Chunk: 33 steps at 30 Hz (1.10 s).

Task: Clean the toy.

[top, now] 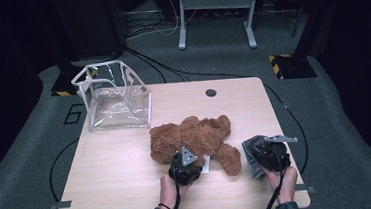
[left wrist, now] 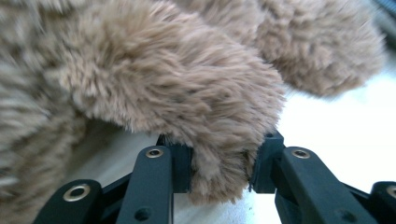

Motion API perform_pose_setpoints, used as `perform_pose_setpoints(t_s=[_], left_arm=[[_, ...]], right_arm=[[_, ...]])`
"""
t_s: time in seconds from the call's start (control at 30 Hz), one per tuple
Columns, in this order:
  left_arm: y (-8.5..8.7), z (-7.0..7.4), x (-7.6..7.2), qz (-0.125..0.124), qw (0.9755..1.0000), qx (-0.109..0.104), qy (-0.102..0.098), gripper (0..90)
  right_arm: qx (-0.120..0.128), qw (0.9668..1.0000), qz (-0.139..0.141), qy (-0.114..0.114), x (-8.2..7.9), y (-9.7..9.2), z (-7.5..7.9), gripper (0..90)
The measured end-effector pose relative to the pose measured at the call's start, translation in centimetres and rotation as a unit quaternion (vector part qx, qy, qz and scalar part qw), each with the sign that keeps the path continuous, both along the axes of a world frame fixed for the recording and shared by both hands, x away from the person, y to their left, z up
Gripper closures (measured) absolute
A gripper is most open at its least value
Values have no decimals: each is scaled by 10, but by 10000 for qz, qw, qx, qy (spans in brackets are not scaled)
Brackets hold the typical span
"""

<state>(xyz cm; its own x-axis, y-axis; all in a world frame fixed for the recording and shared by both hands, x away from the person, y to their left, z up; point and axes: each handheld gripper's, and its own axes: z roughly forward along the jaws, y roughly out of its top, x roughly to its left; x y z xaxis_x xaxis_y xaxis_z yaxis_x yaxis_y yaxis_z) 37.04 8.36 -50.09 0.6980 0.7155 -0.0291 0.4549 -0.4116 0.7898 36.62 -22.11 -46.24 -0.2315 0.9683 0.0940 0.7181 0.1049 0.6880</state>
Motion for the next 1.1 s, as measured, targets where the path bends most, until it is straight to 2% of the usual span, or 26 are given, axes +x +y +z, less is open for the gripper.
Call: perform_pose_setpoints(t_s=[0.23,0.3,0.33,0.4,0.53,0.83,1.0,1.03,1.07,1.1], left_arm=[[10,20,10,-304,9993,-117,-194,706],[12,25,13,-321,9991,-128,-253,709],[14,28,15,-412,9987,-148,-269,710],[15,32,18,-421,9985,-150,-317,713],[18,42,25,-604,9971,-197,-424,718],[25,64,37,-692,9949,-460,-579,724],[25,77,38,-789,9930,-495,-721,727],[25,79,38,-810,9925,-589,-697,727],[25,82,38,-817,9922,-567,-751,727],[25,85,37,-851,9914,-640,-756,727]], right_arm=[[4,10000,25,-9,1,1,1,778],[49,10000,-11,-10,1,3,2,778],[39,10000,2,-19,2,3,2,778],[8,10000,29,-9,2,3,2,777],[23,10000,1,6,3,4,4,777],[32,10000,-1,-28,2,3,7,777],[26,10000,13,-65,2,2,9,776],[15,10000,12,-61,2,3,9,777],[13,10000,4,-78,2,3,10,776],[19,10000,15,-82,2,3,10,776]])
